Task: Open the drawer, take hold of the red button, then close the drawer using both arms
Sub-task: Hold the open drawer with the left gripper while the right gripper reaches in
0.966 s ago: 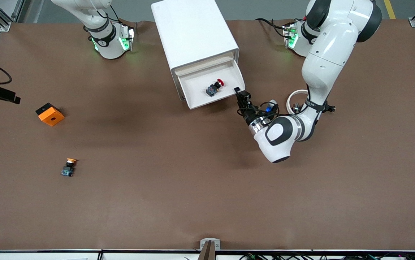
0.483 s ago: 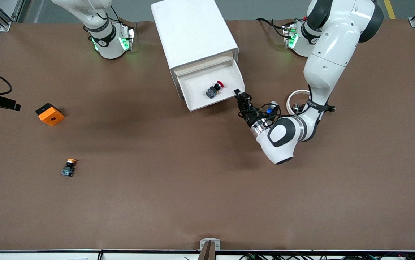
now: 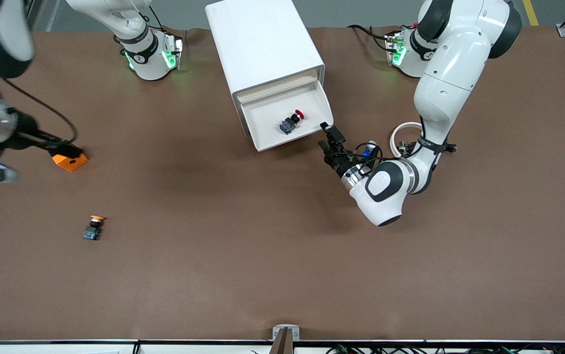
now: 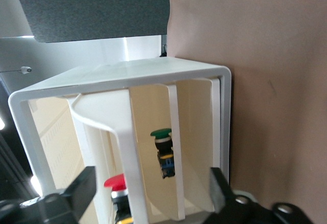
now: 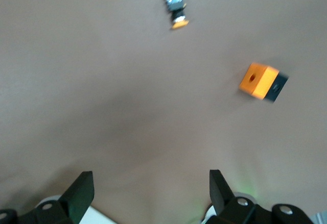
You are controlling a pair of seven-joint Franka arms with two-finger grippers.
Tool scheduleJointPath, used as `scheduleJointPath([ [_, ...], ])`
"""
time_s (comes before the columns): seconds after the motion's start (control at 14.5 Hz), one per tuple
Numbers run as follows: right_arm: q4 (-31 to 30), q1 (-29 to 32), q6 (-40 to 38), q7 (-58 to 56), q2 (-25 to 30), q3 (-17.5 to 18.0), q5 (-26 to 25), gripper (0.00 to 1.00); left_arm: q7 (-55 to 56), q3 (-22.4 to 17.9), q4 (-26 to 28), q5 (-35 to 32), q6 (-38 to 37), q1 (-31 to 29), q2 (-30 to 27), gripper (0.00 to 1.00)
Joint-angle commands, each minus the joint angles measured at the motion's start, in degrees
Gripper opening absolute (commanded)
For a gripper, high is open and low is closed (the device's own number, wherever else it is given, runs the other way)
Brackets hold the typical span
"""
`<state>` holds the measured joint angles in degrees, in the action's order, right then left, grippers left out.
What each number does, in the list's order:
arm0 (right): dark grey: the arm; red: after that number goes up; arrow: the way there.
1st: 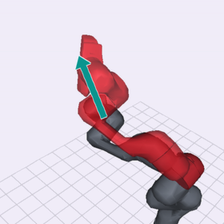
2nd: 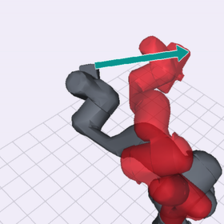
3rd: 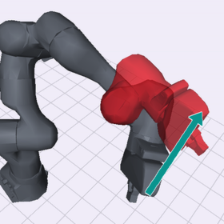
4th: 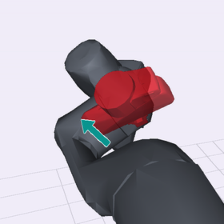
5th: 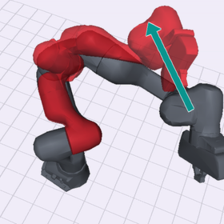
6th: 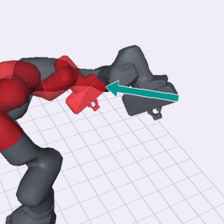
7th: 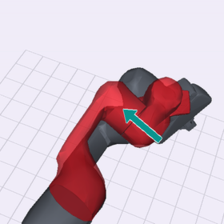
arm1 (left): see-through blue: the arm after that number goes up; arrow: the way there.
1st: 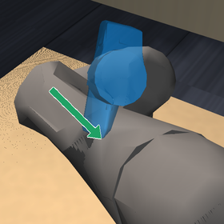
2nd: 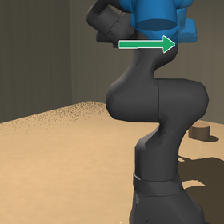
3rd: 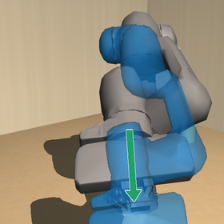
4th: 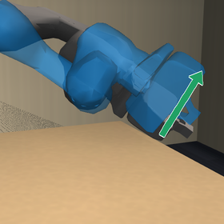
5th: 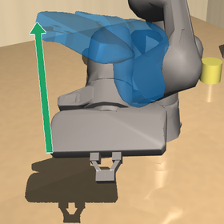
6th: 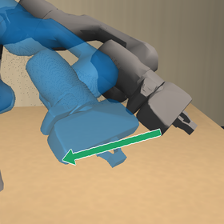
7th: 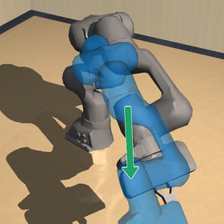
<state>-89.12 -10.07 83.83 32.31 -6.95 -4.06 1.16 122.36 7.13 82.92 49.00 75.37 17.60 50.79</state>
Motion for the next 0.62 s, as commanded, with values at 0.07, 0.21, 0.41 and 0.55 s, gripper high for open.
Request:
scheduleJointPath([
  [0.07, 0.44, -10.21, -0.43, 17.12, 1.06, -0.51, 6.54, 1.00, -6.58, 0.08, -3.28, -0.57, -0.22, -0.37, -0.25, 1.00],
  [0.21, 0.62, -15.74, 2.03, 24.43, 0.89, -0.60, 7.36, 1.00, -12.03, -0.01, -4.26, -2.93, -0.39, -1.42, -0.25, 1.00],
  [0.41, 0.01, -22.70, 4.22, 32.43, 0.45, -0.60, 9.46, 1.00, -24.92, 0.07, -5.31, -7.41, -1.01, -3.00, -1.48, 1.00],
  [0.55, -1.48, -27.17, 7.12, 37.80, 0.36, -0.60, 9.56, 1.00, -37.66, -0.10, -5.84, -11.45, -1.01, -3.01, -2.80, 1.00],
])
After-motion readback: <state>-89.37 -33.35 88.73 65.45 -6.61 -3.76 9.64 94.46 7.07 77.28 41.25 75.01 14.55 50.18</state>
